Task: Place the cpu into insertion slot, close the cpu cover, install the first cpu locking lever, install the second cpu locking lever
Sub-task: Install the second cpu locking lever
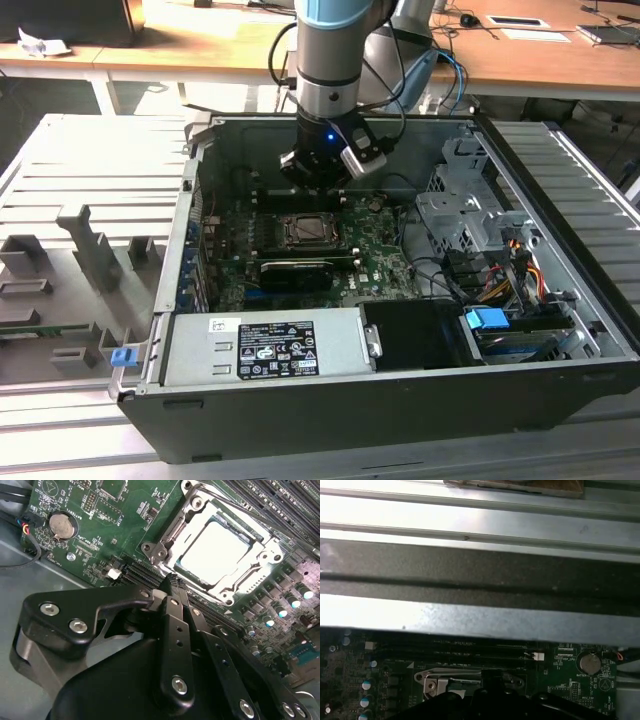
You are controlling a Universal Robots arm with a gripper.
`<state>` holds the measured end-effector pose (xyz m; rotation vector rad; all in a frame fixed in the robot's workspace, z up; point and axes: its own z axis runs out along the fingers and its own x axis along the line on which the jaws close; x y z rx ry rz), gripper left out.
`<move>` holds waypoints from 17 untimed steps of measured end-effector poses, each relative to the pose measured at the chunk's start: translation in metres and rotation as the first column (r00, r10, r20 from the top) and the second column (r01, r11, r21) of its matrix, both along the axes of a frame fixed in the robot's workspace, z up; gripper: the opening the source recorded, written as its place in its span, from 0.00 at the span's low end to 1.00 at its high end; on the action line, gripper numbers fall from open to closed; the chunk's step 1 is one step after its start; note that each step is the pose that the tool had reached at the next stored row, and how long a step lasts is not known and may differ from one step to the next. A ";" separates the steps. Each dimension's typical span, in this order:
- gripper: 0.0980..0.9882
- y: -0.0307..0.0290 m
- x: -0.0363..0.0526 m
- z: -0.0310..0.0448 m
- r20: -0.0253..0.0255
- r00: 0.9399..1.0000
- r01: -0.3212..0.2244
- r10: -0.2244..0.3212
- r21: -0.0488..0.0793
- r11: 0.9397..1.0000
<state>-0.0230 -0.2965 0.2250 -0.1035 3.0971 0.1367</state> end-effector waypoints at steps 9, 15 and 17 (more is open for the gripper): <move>0.01 -0.0034 0.0000 -0.0002 0.000 1.000 0.000 0.000 0.000 1.000; 0.01 -0.0070 0.0000 -0.0004 0.000 1.000 0.000 0.000 0.000 1.000; 0.01 -0.0083 0.0000 -0.0004 0.000 1.000 0.000 0.000 0.000 1.000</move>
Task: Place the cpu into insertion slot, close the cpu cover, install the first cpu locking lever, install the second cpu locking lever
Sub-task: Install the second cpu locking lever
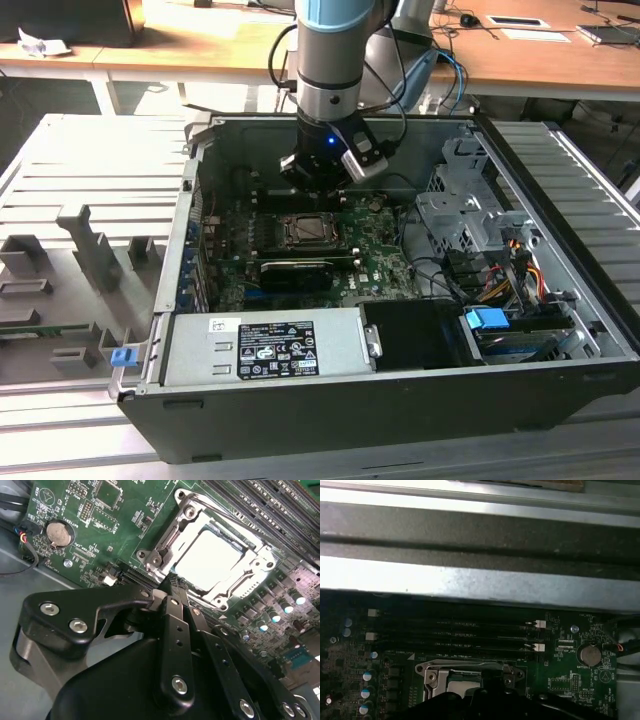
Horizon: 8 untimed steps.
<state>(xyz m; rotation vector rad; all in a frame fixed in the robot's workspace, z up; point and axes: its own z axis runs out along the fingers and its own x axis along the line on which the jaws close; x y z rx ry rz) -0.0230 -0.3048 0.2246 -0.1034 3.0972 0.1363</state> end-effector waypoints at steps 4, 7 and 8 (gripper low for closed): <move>0.01 -0.0006 0.0000 0.0035 0.000 1.000 0.000 0.000 0.000 1.000; 0.01 -0.0007 0.0000 0.0112 0.000 1.000 0.000 0.000 0.000 1.000; 0.01 -0.0007 0.0000 0.0128 0.000 1.000 0.000 0.000 0.000 1.000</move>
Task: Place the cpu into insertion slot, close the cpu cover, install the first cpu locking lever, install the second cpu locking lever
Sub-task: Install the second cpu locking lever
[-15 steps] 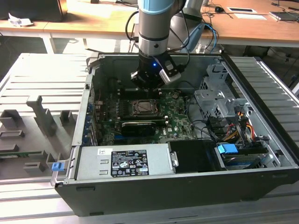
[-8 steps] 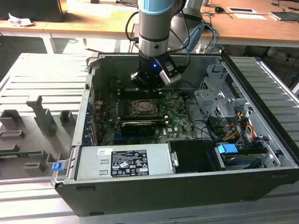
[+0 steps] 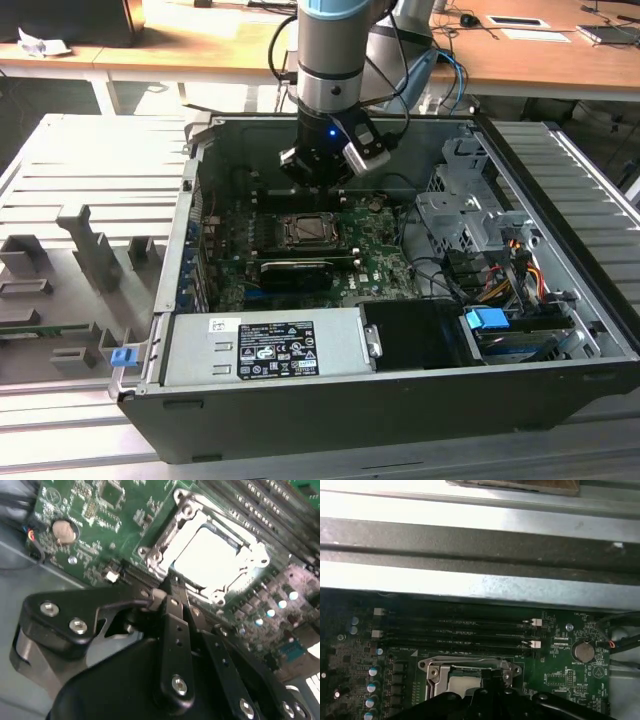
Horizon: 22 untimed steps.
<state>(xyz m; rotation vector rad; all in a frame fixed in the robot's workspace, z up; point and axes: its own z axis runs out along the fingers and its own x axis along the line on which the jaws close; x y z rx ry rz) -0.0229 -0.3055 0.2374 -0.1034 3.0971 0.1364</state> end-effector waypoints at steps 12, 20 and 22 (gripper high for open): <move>0.01 -0.0106 0.0000 0.0083 0.000 1.000 0.000 0.000 0.000 1.000; 0.01 -0.0218 0.0042 0.0084 -0.038 0.999 0.000 0.000 0.005 1.000; 0.01 -0.0279 0.0042 0.0079 -0.038 0.999 0.000 0.000 0.005 1.000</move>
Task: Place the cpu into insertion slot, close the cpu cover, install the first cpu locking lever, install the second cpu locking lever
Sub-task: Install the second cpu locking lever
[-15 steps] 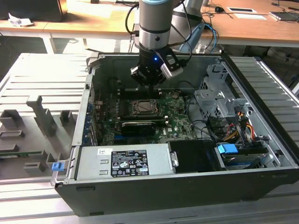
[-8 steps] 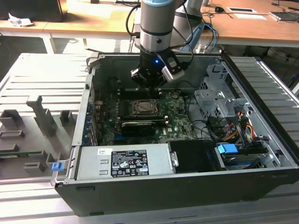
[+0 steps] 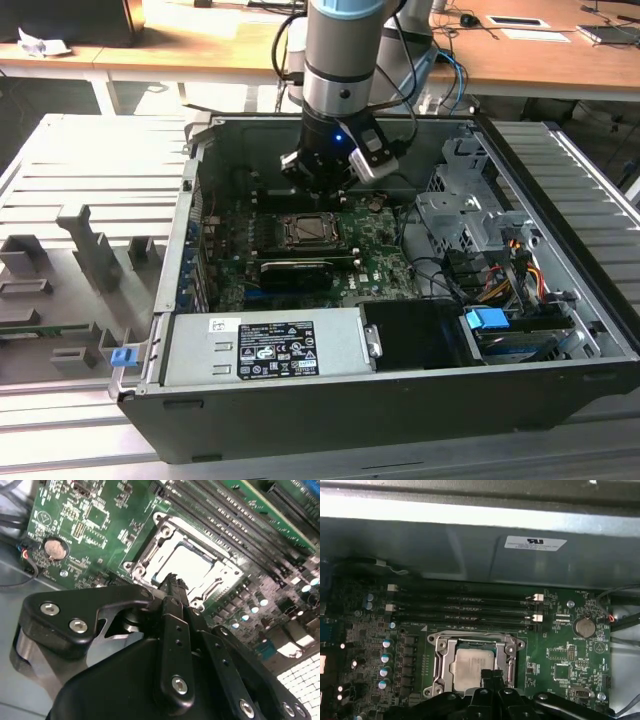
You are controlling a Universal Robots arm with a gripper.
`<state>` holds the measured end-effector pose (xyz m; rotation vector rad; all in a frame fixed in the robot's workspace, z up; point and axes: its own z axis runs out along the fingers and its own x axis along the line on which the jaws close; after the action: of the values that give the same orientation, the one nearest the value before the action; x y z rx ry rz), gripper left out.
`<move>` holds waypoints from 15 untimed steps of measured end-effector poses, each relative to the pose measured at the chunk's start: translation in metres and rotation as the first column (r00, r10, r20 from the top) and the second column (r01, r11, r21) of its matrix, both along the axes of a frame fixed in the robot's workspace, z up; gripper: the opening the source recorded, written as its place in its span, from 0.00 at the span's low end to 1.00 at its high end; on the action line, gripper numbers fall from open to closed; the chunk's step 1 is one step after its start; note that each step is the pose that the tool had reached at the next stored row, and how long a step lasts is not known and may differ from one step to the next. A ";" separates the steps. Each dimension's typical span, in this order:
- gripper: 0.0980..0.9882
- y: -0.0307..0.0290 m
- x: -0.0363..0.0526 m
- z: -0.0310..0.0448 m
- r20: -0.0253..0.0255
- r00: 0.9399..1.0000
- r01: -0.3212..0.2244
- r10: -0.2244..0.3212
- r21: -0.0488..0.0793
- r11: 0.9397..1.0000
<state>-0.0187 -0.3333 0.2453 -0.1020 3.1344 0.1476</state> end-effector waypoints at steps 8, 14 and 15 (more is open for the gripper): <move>0.01 -0.0114 0.0001 0.0045 0.000 1.000 0.000 0.000 0.001 1.000; 0.01 -0.0235 0.0000 0.0045 0.000 1.000 0.000 0.000 0.001 1.000; 0.01 -0.0280 0.0000 0.0041 0.000 1.000 0.000 0.000 0.001 1.000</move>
<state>-0.0188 -0.3614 0.2494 -0.1019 3.1342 0.1496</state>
